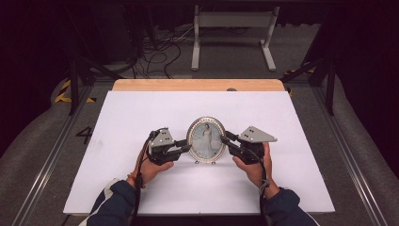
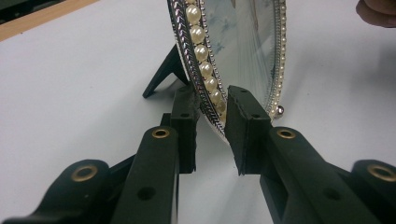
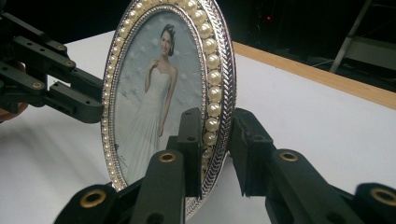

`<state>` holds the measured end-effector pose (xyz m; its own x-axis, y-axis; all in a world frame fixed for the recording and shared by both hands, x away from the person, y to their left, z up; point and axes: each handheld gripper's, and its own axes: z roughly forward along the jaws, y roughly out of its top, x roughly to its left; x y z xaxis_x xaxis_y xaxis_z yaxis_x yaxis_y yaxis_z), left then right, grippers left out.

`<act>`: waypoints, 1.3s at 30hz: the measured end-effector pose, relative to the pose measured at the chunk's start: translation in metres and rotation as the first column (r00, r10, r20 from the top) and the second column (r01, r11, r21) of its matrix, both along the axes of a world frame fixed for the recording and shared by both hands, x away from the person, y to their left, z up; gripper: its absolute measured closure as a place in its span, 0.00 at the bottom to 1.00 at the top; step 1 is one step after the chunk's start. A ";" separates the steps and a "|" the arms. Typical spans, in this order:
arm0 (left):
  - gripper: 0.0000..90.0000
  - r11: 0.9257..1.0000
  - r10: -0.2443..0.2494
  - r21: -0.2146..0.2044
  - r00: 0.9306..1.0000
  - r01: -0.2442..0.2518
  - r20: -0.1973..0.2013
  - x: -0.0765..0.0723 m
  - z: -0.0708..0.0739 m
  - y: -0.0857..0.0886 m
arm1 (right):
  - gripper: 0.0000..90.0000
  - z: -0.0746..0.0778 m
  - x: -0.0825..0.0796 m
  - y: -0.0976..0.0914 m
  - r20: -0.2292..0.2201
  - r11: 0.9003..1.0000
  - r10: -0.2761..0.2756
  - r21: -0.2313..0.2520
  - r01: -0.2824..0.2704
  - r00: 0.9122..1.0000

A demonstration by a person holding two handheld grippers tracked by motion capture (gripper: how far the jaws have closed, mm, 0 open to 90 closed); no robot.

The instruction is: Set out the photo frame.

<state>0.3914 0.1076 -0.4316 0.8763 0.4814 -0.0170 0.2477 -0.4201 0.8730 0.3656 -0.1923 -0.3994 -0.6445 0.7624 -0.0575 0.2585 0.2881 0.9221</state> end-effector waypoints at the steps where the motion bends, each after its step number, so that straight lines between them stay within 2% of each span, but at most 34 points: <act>1: 0.82 1.000 0.000 0.000 1.000 0.000 0.000 0.000 0.000 0.000 | 0.83 0.000 0.001 0.000 0.000 1.000 0.001 0.002 -0.001 1.000; 13: 0.78 0.999 0.011 0.049 0.999 -0.013 0.039 -0.004 -0.002 -0.007 | 0.82 0.000 0.001 0.000 -0.005 1.000 0.001 -0.008 -0.001 1.000; 18: 0.78 0.999 0.015 0.036 0.999 -0.016 0.042 -0.004 -0.001 -0.005 | 0.82 -0.001 0.000 0.000 -0.010 1.000 0.003 -0.011 -0.003 1.000; 19: 0.78 0.999 0.024 0.034 0.998 -0.026 0.056 -0.004 0.000 -0.004 | 0.82 -0.001 0.000 0.000 -0.009 1.000 0.001 -0.014 -0.001 1.000; 39: 0.77 0.999 0.033 0.028 0.998 -0.034 0.051 -0.003 0.001 -0.003 | 0.80 -0.002 -0.003 0.001 -0.018 1.000 0.007 -0.016 -0.008 1.000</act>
<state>0.3889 0.1044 -0.4309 0.8591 0.5101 0.0413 0.2177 -0.4374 0.8725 0.3629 -0.1913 -0.4014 -0.6513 0.7566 -0.0582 0.2724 0.3047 0.9127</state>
